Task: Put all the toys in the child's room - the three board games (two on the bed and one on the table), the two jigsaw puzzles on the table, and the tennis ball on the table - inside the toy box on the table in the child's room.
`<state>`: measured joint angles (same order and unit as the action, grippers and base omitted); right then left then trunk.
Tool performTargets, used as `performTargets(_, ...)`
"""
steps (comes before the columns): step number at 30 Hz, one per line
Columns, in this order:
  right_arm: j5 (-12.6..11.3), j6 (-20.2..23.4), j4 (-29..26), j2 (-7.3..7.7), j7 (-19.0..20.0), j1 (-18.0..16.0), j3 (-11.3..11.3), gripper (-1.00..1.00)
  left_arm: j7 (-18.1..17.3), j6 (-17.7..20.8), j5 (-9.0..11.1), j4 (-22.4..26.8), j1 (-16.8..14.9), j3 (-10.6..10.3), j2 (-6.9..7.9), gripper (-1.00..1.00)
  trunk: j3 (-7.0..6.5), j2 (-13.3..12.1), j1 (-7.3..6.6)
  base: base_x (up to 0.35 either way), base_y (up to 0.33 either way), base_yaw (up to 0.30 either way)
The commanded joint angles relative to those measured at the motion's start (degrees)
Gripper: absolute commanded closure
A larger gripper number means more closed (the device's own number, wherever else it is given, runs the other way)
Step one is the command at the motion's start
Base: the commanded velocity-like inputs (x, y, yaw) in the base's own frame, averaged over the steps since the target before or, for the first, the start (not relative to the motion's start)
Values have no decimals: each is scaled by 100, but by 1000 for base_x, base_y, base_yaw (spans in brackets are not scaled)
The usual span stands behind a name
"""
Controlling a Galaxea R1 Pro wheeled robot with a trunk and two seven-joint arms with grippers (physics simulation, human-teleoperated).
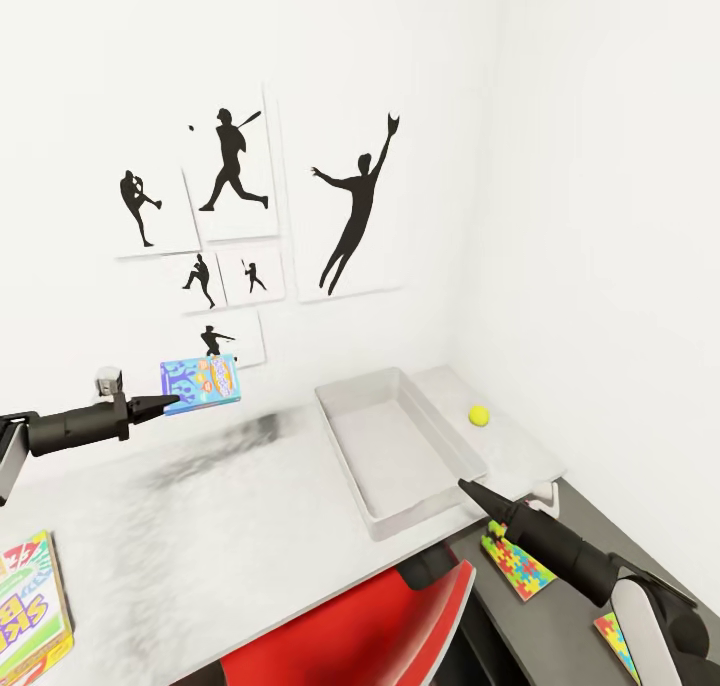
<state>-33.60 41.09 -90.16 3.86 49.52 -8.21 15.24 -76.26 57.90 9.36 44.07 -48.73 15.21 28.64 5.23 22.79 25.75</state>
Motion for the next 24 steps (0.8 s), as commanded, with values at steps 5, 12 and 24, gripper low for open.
performTargets(5,-24,31,-1,0,7,-5,5,-100,-8,54,7,-3,-5,2,1,100,13,13,4,0,0,0)
performTargets(12,-24,30,-2,1,5,-5,6,-100,-4,62,5,-4,-5,2,1,100,13,13,4,0,0,0)
performTargets(24,-32,33,-2,1,5,-5,8,-100,-3,63,-10,-4,-5,-5,1,100,14,13,4,0,0,0)
